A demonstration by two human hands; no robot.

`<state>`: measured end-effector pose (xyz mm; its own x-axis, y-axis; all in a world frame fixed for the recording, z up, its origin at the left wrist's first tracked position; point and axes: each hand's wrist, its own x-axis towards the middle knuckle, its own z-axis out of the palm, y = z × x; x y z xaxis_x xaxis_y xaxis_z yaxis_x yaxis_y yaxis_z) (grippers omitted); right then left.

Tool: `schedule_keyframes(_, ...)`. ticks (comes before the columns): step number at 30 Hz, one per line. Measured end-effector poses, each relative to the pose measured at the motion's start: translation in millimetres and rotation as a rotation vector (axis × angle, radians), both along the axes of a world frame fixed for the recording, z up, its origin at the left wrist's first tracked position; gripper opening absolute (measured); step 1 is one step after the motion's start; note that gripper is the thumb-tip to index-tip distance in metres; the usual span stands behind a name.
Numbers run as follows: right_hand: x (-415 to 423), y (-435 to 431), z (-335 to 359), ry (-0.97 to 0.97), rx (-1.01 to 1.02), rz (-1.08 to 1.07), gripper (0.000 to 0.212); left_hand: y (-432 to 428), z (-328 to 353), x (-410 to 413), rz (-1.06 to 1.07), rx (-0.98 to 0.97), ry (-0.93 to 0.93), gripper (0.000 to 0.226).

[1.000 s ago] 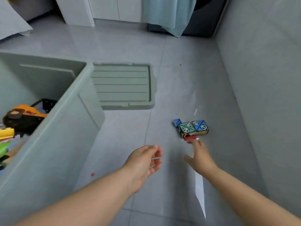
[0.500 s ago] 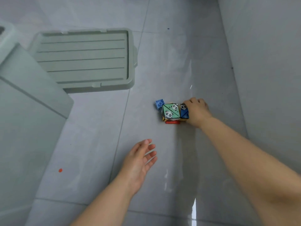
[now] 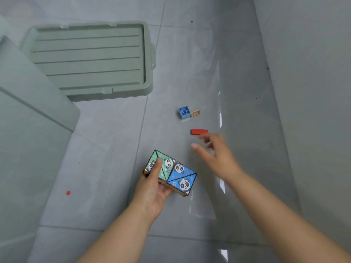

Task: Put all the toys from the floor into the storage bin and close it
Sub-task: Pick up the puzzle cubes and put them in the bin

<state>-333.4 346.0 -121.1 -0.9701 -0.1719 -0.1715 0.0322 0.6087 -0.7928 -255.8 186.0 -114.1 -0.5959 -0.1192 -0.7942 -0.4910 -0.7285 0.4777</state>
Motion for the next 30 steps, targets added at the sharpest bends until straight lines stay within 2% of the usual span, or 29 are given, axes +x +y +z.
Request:
schedule_keyframes(2, -36, 5, -12, 0.069, 0.189, -0.024, 0.041, -5, 2, 2, 0.012, 0.009, -0.007, 0.040)
schedule_keyframes(4, -59, 2, -25, 0.017, 0.364, 0.041, 0.046, -9, 6, 3, 0.031, 0.035, -0.008, 0.040)
schedule_keyframes(7, -67, -8, -40, 0.038, 0.542, 0.170, 0.036, -14, 10, 3, 0.055, 0.061, -0.002, 0.040)
schedule_keyframes(9, -63, -15, -46, 0.112, 0.486, 0.162, 0.028, -15, 13, 4, 0.052, 0.075, 0.008, 0.044)
schedule_keyframes(12, -56, -23, -42, 0.106, 0.130, -0.040, 0.018, -15, 14, 5, 0.047, 0.081, 0.016, 0.061)
schedule_keyframes(14, -56, -27, -36, 0.123, -0.020, -0.111, 0.013, -14, 13, 6, 0.052, 0.082, 0.023, 0.065)
schedule_keyframes(16, -65, -26, -35, 0.187, 0.004, -0.066, 0.017, -13, 12, 7, 0.050, 0.087, 0.024, 0.064)
schedule_keyframes(18, -81, -24, -37, 0.232, 0.156, 0.027, 0.024, -12, 11, 7, 0.048, 0.088, 0.020, 0.059)
schedule_keyframes(22, -111, -22, -42, 0.100, 0.317, 0.182, 0.016, -11, 9, 5, 0.064, 0.087, 0.014, 0.061)
schedule_keyframes(24, -109, -20, -44, 0.079, 0.311, 0.187, 0.014, -10, 8, 3, 0.069, 0.089, 0.019, 0.058)
schedule_keyframes(28, -85, -13, -51, 0.170, 0.233, 0.094, 0.018, -9, 7, -3, 0.078, 0.097, 0.020, 0.047)
schedule_keyframes(30, -74, -10, -52, 0.114, 0.085, -0.006, 0.030, -8, 7, -5, 0.093, 0.103, 0.019, 0.047)
